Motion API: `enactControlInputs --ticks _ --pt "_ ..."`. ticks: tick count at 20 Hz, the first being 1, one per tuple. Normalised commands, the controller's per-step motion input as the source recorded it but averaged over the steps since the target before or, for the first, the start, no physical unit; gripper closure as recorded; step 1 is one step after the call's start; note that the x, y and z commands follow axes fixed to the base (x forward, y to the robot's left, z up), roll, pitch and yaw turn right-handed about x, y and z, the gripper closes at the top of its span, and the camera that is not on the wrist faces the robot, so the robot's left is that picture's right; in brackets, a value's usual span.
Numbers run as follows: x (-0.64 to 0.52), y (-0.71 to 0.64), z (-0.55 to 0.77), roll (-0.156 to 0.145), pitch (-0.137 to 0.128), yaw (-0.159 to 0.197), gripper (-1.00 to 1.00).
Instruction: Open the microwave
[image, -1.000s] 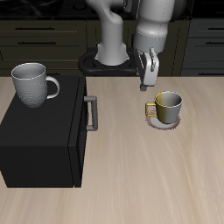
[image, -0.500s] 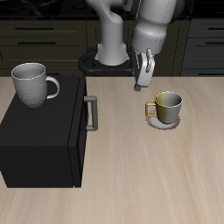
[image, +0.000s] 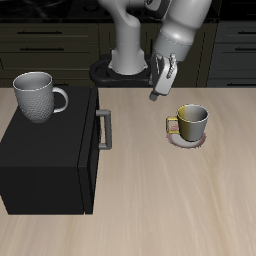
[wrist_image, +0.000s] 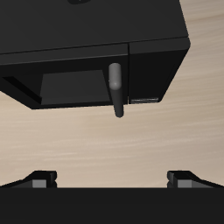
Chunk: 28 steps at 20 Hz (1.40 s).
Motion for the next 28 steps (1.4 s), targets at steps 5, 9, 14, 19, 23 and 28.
enactControlInputs --ticks 5,9,14,19,23,28 --pt "0.13 -0.06 -0.12 0.003 0.053 -0.019 -1.00" --pt "0.02 0.01 -0.02 -0.004 0.003 -0.005 -1.00" --pt "-0.09 -0.03 0.05 -0.053 -0.091 -0.033 -1.00" --pt "-0.07 -0.04 -0.11 -0.019 -0.080 -0.069 -1.00" --pt "0.00 -0.06 -0.16 -0.072 0.000 -0.043 -1.00" --pt "-0.14 -0.08 -0.01 -0.105 -0.042 -0.047 -1.00"
